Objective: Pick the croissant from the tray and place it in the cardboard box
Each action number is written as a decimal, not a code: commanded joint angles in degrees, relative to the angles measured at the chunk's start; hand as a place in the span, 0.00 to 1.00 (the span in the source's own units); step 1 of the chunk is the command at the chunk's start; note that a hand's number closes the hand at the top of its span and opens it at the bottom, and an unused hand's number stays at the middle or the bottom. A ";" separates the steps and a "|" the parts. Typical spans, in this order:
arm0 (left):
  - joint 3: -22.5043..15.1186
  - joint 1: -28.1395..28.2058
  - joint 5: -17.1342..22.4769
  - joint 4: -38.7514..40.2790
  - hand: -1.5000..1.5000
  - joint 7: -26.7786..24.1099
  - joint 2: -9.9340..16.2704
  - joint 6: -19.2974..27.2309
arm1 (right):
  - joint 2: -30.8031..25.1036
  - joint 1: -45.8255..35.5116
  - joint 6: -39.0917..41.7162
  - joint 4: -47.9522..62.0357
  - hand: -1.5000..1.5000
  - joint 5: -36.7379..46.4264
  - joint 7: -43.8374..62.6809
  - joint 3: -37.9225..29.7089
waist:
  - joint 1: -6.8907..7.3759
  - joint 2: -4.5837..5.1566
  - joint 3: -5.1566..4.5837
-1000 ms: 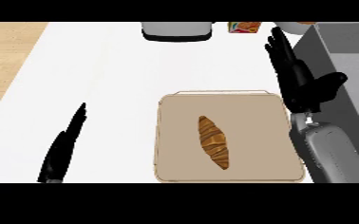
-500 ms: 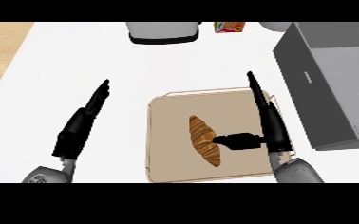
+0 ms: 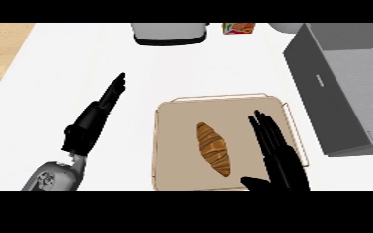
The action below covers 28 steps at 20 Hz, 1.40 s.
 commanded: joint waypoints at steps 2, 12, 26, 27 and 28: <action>-1.16 0.59 -0.62 -0.79 0.50 1.08 -1.22 0.19 | -4.52 5.51 8.65 -16.05 0.00 14.28 15.48 4.54 | 0.49 -0.05 -0.08; -1.06 -2.58 -1.92 0.63 0.50 1.58 -4.12 -1.14 | 1.78 4.44 39.88 -37.21 0.00 9.37 39.43 11.18 | 2.70 0.84 0.22; 3.71 -2.97 -5.14 -0.37 0.50 4.21 -6.63 -6.61 | 15.99 -2.58 40.68 -17.18 0.00 9.53 36.82 4.29 | 2.96 0.87 0.29; 3.86 -2.23 -4.95 -0.35 0.50 3.10 -7.48 -6.05 | 19.99 -4.15 38.83 -12.67 0.00 11.19 37.73 6.06 | 3.06 0.88 0.29; 4.82 -2.63 -5.43 1.42 0.50 1.24 -7.19 -7.58 | 17.70 -3.00 40.66 -14.50 0.00 9.80 36.55 3.87 | 2.93 0.88 0.29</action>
